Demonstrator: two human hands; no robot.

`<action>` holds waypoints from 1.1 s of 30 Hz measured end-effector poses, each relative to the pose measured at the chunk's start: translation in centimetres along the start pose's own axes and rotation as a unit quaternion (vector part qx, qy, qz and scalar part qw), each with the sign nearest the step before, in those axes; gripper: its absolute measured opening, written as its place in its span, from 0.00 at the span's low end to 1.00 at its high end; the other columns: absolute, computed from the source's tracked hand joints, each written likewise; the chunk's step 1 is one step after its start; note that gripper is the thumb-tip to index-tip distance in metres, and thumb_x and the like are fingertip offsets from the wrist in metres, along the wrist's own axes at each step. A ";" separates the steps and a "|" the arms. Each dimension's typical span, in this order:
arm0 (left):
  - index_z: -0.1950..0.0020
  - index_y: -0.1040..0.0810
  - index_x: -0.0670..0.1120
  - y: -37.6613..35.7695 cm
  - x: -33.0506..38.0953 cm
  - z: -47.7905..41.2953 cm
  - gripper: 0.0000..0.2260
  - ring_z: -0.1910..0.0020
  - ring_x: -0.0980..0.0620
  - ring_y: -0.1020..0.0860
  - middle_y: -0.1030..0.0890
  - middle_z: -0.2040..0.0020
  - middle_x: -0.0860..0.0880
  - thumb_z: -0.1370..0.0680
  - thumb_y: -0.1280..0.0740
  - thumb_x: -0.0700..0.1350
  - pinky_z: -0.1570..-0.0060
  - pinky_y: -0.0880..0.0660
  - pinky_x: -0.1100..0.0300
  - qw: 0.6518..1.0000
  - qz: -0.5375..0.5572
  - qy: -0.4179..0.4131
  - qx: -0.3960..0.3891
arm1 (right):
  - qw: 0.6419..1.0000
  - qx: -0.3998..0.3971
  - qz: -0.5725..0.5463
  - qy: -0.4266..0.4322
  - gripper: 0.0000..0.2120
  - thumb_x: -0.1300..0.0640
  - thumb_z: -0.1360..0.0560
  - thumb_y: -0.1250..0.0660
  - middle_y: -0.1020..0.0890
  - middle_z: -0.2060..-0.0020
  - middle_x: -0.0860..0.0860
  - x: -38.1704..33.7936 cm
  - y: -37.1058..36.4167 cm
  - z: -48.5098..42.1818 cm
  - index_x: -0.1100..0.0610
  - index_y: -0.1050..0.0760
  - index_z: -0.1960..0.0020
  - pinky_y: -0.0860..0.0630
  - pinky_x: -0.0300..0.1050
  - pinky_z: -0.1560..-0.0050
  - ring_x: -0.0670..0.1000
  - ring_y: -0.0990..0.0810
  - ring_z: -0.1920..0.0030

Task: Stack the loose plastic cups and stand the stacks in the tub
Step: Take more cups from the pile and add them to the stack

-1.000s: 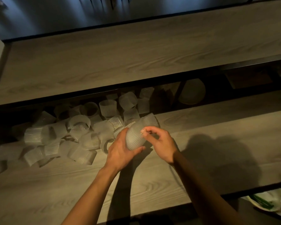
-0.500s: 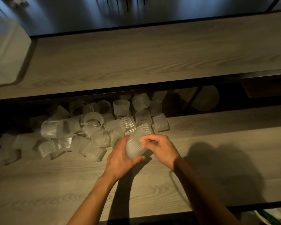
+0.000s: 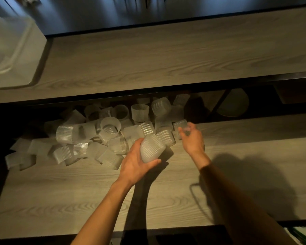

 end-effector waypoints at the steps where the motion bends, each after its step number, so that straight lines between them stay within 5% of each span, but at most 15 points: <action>1: 0.23 0.40 0.55 0.0 0.0 0.2 0.43 0.38 0.55 0.30 0.29 0.31 0.54 0.32 0.22 0.62 0.40 0.27 0.54 1.000 -0.006 -0.006 -0.003 | 1.000 -0.015 0.004 0.010 0.20 0.48 0.20 0.35 0.22 0.37 0.50 0.3 -0.3 -0.2 0.50 0.30 0.30 0.24 0.50 0.39 0.53 0.23 0.36; 7: 0.25 0.38 0.56 0.1 -1.3 0.5 0.42 0.38 0.54 0.27 0.28 0.31 0.54 0.33 0.22 0.63 0.41 0.24 0.51 1.000 -0.027 -0.006 -0.012 | 0.979 -0.037 -0.164 0.118 0.11 0.50 0.19 0.37 0.24 0.43 0.46 -1.5 0.2 4.5 0.47 0.22 0.38 0.24 0.42 0.45 0.44 0.24 0.44; 14: 0.26 0.38 0.57 0.2 -1.6 0.4 0.42 0.39 0.52 0.25 0.26 0.34 0.54 0.34 0.24 0.67 0.41 0.22 0.47 0.999 -0.031 -0.013 -0.004 | 0.959 -0.182 -0.133 0.172 0.09 0.52 0.18 0.38 0.21 0.45 0.42 -3.7 -1.7 9.1 0.49 0.20 0.43 0.34 0.20 0.52 0.34 0.26 0.45; 21: 0.27 0.36 0.54 0.8 -2.4 1.1 0.41 0.44 0.55 0.25 0.25 0.38 0.55 0.33 0.23 0.66 0.47 0.25 0.57 0.998 -0.049 -0.029 0.002 | 0.957 -0.195 -0.066 0.202 0.09 0.53 0.18 0.37 0.22 0.49 0.39 -4.3 -2.3 8.6 0.49 0.19 0.43 0.31 0.32 0.46 0.39 0.26 0.44; 28: 0.27 0.38 0.54 1.3 -3.5 1.9 0.42 0.44 0.56 0.26 0.29 0.40 0.59 0.34 0.21 0.63 0.47 0.26 0.59 0.999 -0.032 -0.024 -0.009 | 0.946 -0.251 -0.034 0.203 0.09 0.53 0.19 0.37 0.21 0.48 0.42 -5.2 -3.5 8.9 0.49 0.17 0.47 0.28 0.44 0.39 0.43 0.25 0.43; 33: 0.28 0.37 0.54 1.3 -3.6 1.9 0.41 0.45 0.55 0.23 0.25 0.39 0.55 0.33 0.21 0.61 0.47 0.21 0.53 1.000 0.007 -0.012 0.001 | 0.930 -0.269 0.037 0.247 0.14 0.50 0.18 0.38 0.24 0.47 0.40 -5.9 -4.8 10.2 0.52 0.20 0.37 0.32 0.42 0.37 0.43 0.29 0.41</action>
Point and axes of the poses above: each hand's wrist, its own z-axis away from the middle knuckle, its own y-axis out of the back of the hand, x = y × z, the point moved 4 cm from there along -z, towards the middle knuckle
